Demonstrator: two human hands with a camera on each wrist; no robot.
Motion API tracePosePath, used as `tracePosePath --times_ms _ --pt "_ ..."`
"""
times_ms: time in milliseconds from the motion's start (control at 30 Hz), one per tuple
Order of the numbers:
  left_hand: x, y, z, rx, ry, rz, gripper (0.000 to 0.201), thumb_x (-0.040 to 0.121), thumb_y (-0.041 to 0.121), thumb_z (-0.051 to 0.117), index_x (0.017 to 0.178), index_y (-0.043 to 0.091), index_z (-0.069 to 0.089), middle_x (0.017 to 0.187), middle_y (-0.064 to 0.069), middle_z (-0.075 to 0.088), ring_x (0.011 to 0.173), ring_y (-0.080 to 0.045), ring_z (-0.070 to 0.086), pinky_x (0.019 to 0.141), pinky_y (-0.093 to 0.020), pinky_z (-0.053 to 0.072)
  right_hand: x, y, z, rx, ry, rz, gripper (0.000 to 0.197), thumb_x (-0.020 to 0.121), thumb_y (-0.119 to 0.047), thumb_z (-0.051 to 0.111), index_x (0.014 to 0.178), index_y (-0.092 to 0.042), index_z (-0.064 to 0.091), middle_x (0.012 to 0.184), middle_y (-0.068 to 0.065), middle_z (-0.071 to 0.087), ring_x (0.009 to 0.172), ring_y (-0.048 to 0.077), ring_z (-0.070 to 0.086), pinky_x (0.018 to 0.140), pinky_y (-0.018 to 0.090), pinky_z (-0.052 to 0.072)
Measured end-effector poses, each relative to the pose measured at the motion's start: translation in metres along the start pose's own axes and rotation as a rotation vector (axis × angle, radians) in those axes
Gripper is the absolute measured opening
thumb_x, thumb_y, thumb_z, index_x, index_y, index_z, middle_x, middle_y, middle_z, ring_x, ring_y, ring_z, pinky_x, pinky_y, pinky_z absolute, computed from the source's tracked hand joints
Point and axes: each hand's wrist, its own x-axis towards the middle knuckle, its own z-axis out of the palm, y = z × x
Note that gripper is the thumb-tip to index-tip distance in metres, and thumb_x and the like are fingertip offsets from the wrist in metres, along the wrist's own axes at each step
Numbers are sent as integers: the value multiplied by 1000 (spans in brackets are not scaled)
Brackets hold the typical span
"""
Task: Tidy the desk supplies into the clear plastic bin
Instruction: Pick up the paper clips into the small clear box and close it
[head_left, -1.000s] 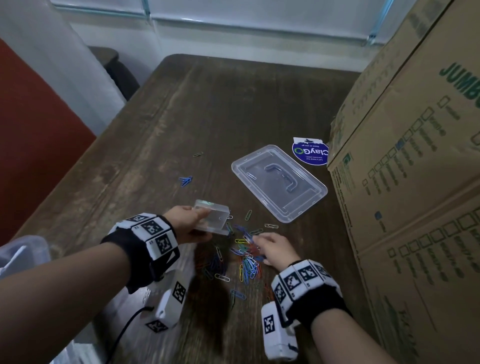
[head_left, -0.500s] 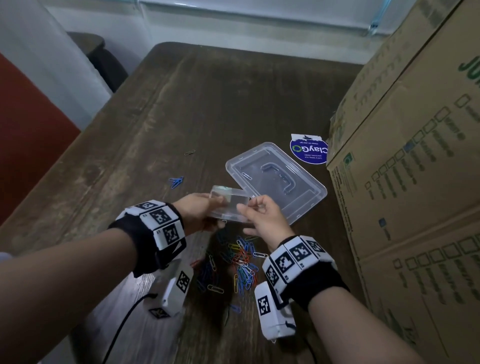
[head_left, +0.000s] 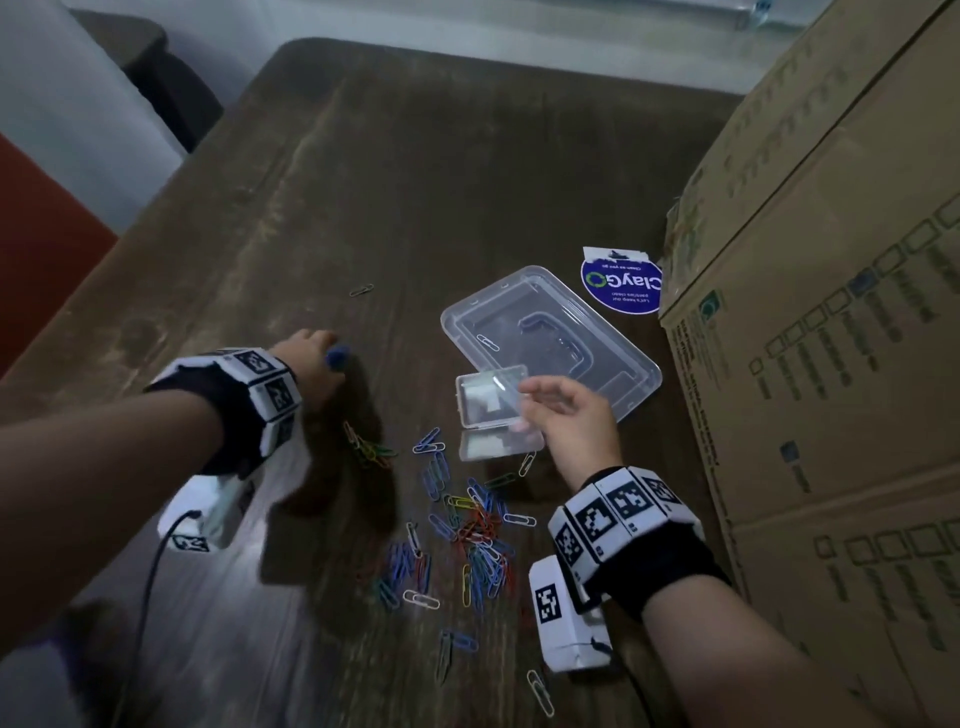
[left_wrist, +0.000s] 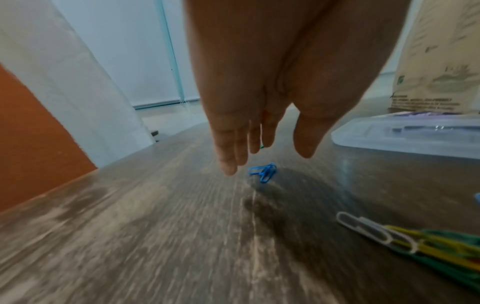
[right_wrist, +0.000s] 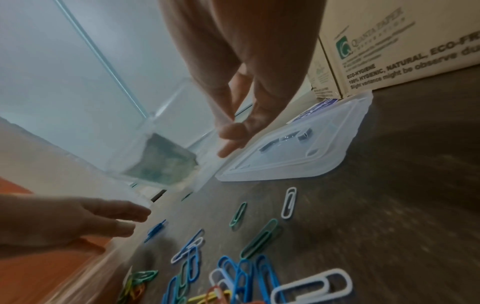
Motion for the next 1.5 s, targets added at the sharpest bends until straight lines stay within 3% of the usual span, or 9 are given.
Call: tracePosePath --times_ms 200,367,500,733,933,1100,1200,1333,1500 --pt "-12 13 32 17 -54 135 56 96 19 44 148 10 23 158 -4 14 141 -24 29 111 -28 27 8 -1 2 73 -76 70 43 83 8 58 122 -11 61 122 6 63 113 17 59 97 31 50" --pt "-54 44 63 -91 39 387 36 90 8 43 122 14 57 127 -7 54 119 -25 52 97 -27 40 17 0 -2 124 28 83 41 86 7 55 122 -12 60 126 8 61 119 20 56 102 42 47" --pt "-24 51 35 -213 171 222 35 88 5 47 121 9 58 127 -15 55 118 -33 52 96 -32 41 21 2 -6 151 47 85 41 85 8 55 120 -14 62 126 7 61 119 21 57 100 44 48" --pt "48 37 -17 -16 65 77 67 90 5 49 150 11 19 157 -10 18 143 -29 24 113 -34 26 30 3 -7 166 49 76 43 87 8 51 122 -14 61 127 2 61 121 17 56 101 42 47" --pt "71 37 -8 25 26 44 56 91 6 46 145 2 28 152 -17 28 140 -32 31 112 -38 28 36 2 -5 184 39 76 43 87 9 49 120 -16 62 128 2 60 120 15 56 96 39 51" --pt "66 37 4 81 -58 54 66 91 8 49 149 9 19 158 -9 14 143 -29 24 113 -35 27 36 2 -10 178 49 89 42 88 7 50 120 -17 62 128 1 60 120 16 56 81 23 54" --pt "68 34 1 -8 60 43 66 87 5 53 147 9 25 154 -14 24 137 -35 34 108 -38 34 35 3 -14 174 66 83 40 89 6 50 120 -17 61 129 1 59 120 20 56 68 13 51" --pt "83 29 -16 -35 197 13 59 88 3 52 144 2 32 151 -19 29 136 -37 34 109 -41 32 38 4 -17 187 86 68 40 88 7 49 115 -18 63 129 2 60 122 16 54 95 34 51" --pt "92 32 -12 60 30 30 56 90 -1 48 143 -3 30 150 -20 32 138 -32 35 112 -35 29 46 4 -20 191 108 85 39 88 5 50 108 -25 64 126 1 61 116 20 58 93 42 52"
